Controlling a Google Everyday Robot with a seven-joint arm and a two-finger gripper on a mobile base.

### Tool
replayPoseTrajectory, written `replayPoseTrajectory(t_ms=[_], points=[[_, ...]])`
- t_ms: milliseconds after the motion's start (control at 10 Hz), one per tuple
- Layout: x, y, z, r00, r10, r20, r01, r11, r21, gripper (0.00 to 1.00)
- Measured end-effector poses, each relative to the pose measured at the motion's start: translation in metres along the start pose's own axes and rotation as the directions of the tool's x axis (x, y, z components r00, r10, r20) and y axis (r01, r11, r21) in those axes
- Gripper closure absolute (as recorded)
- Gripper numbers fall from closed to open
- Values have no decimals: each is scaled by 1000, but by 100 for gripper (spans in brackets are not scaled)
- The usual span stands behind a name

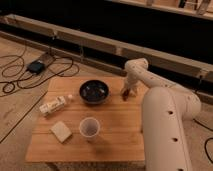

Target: Place the pepper in the ceramic cup

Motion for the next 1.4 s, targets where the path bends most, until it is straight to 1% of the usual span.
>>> replayPoseTrajectory(t_ms=[200, 300, 400, 500, 600, 700, 800, 1000, 1100, 1200, 1300, 1400], points=[[4, -3, -1, 1000, -23, -12, 23, 1000, -9, 60], [5, -6, -5, 999, -35, -18, 35, 999, -12, 68], [4, -12, -13, 999, -49, -21, 49, 999, -11, 79], [2, -12, -26, 998, -62, -29, 61, 998, -19, 91], [-1, -10, -35, 997, -64, -31, 63, 998, -25, 97], [-9, -5, -50, 998, -63, -32, 62, 998, -34, 100], [-17, 1, -62, 998, -61, -33, 59, 997, -40, 100], [-42, 13, -87, 998, -59, -33, 58, 997, -46, 100], [-62, 16, -101, 997, -66, -30, 64, 997, -41, 100], [-83, 15, -113, 997, -80, -24, 79, 996, -32, 100], [-99, 12, -119, 995, -95, -17, 95, 995, -26, 100], [-122, 6, -127, 992, -124, -8, 124, 992, -15, 100]])
